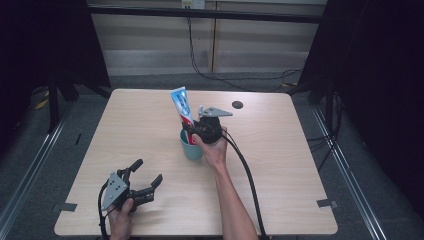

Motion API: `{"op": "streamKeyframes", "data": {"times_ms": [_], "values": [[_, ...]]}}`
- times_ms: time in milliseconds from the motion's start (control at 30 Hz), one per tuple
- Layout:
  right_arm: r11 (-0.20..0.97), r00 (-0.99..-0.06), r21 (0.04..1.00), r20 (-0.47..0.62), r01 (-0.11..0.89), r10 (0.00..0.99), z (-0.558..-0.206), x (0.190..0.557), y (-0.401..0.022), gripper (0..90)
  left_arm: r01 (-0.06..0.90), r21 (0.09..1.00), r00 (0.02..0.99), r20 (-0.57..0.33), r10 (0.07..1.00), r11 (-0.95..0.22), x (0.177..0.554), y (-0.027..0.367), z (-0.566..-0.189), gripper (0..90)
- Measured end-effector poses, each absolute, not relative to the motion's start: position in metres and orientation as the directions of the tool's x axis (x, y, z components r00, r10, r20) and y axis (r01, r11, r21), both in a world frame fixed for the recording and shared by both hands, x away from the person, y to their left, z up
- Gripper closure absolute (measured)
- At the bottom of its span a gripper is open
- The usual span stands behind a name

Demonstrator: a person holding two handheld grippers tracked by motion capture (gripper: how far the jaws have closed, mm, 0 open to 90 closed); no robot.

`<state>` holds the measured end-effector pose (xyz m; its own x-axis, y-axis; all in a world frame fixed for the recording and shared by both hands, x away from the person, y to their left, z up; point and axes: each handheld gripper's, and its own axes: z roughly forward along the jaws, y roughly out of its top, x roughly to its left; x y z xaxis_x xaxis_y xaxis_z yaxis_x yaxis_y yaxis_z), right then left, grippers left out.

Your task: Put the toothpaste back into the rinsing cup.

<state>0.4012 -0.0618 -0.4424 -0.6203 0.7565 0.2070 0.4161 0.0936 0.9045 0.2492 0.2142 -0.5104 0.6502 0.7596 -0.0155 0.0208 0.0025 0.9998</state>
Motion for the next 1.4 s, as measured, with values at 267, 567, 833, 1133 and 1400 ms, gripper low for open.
{"op": "streamKeyframes", "data": {"times_ms": [267, 567, 833, 1133, 1400], "values": [[0.093, -0.628, 0.904, 0.213, 0.418, 0.748, -0.441, 0.401, -0.066, 70.0, 0.02, 1.0, 0.651, -0.017, 0.759, 0.006, 0.249, 0.214, -0.511, 15.4], [0.09, -0.623, 0.902, 0.217, 0.422, 0.751, -0.441, 0.4, -0.067, 69.7, 0.018, 1.0, 0.652, -0.011, 0.758, -0.001, 0.249, 0.214, -0.51, 15.4], [0.098, -0.623, 0.898, 0.217, 0.43, 0.751, -0.439, 0.398, -0.071, 69.1, 0.018, 1.0, 0.652, -0.011, 0.758, -0.001, 0.249, 0.214, -0.51, 15.4], [0.112, -0.626, 0.898, 0.203, 0.426, 0.753, -0.432, 0.395, -0.075, 69.8, 0.018, 1.0, 0.652, -0.011, 0.758, -0.002, 0.249, 0.214, -0.51, 15.4], [0.127, -0.636, 0.901, 0.188, 0.416, 0.748, -0.432, 0.39, -0.076, 70.5, 0.019, 1.0, 0.649, -0.016, 0.76, 0.006, 0.249, 0.214, -0.511, 15.4]]}}
